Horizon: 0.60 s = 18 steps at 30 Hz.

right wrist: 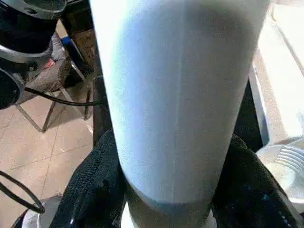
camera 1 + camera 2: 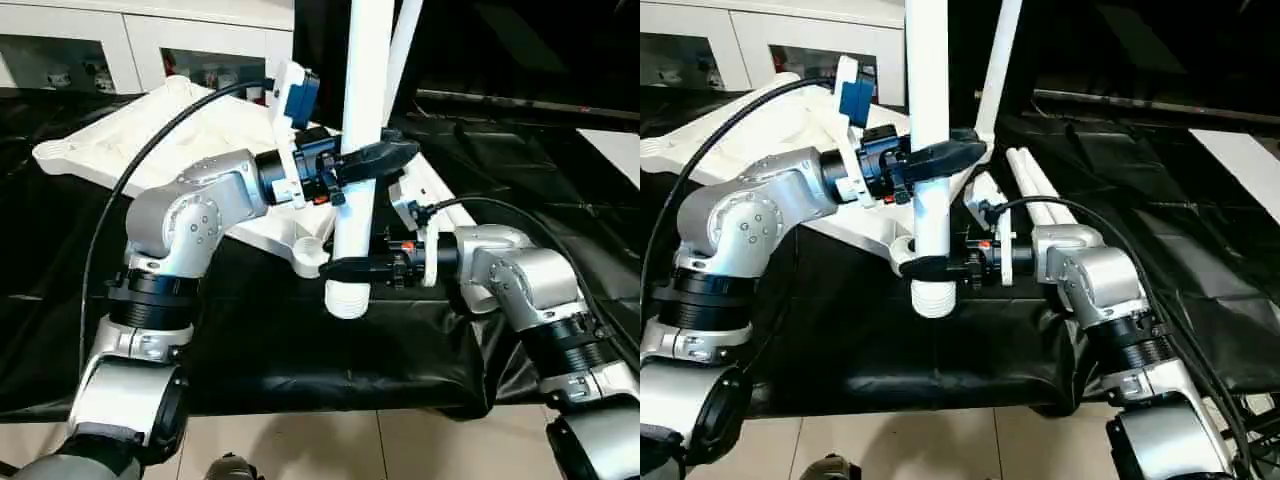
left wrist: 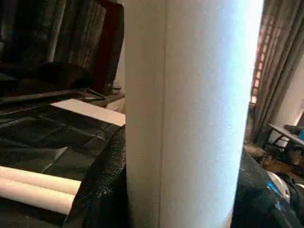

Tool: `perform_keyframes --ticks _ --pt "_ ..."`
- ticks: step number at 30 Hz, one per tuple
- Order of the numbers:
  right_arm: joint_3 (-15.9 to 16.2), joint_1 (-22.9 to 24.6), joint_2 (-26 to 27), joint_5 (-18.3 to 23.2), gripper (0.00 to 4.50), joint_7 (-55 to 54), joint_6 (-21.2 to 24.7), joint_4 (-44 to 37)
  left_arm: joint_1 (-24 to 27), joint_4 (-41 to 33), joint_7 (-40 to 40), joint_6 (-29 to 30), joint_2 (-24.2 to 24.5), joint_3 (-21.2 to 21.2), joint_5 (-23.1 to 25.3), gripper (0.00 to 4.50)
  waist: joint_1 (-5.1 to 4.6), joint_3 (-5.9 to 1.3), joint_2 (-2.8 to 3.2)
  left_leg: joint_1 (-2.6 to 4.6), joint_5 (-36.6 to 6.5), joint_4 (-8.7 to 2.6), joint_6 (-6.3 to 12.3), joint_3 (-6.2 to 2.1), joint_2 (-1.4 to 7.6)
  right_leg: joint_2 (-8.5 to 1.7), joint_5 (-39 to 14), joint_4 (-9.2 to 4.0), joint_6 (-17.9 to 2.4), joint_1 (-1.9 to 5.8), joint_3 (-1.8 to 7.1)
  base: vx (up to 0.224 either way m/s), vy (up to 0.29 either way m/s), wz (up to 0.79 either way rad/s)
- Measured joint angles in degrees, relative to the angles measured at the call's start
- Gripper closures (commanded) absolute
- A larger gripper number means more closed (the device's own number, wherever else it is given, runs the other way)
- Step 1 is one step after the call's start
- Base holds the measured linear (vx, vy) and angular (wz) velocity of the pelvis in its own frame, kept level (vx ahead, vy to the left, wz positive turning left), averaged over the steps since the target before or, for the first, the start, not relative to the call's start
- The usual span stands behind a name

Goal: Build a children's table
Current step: Pick table leg

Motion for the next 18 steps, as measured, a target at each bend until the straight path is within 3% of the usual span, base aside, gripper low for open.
perform_keyframes --ticks 4,7,10,14,16,18 --pt "-0.93 1.54 0.77 0.64 2.59 -1.80 0.15 0.00 0.00 2.00 2.15 -0.04 -2.35 2.95 -1.20 1.72 -0.04 0.01 0.01 0.00 0.00 0.01 0.00 0.00 0.00 0.00 0.02 0.01 -0.03 0.00 0.00 0.000 0.000 0.00" --pt "-3.79 1.56 2.09 2.02 2.59 -4.09 0.97 -0.01 -0.02 4.60 5.82 -4.73 -6.03 7.17 -2.51 1.56 -0.03 0.01 0.02 0.00 0.00 0.04 0.00 -0.01 0.00 0.00 0.03 0.01 -0.04 0.01 -0.01 0.000 0.000 0.00" --pt "-7.85 1.53 4.13 5.43 2.60 -6.67 2.15 -0.34 -0.01 6.53 9.84 -9.57 -12.06 15.20 -9.34 1.53 -0.01 0.00 0.02 0.00 0.00 0.09 0.01 -0.01 0.00 0.00 0.05 0.01 -0.06 0.01 -0.01 0.000 0.000 0.00" --pt "-13.34 1.53 6.00 9.37 2.61 -10.41 2.08 -0.54 1.41 5.18 11.82 -9.10 -14.62 22.10 -18.39 1.53 -0.04 0.00 0.05 0.01 0.00 0.08 0.00 -0.02 0.01 0.00 0.05 0.01 -0.06 0.01 -0.02 0.000 0.000 0.00" --pt "-16.36 1.52 7.16 9.68 2.61 -15.12 -0.47 -0.30 3.57 3.05 12.54 -8.77 -15.31 24.05 -21.19 1.53 -0.01 0.03 0.12 0.00 0.00 0.10 0.00 -0.01 0.01 0.00 0.05 -0.01 -0.06 0.01 -0.02 0.000 0.000 0.00" --pt "-17.34 1.46 7.46 8.56 2.61 -18.30 -2.78 0.04 4.65 2.34 13.29 -8.65 -15.16 24.34 -21.21 1.53 0.15 0.05 0.17 -0.03 0.00 0.10 0.00 -0.03 0.01 0.00 0.05 -0.03 -0.06 0.04 -0.05 0.000 0.000 0.00"
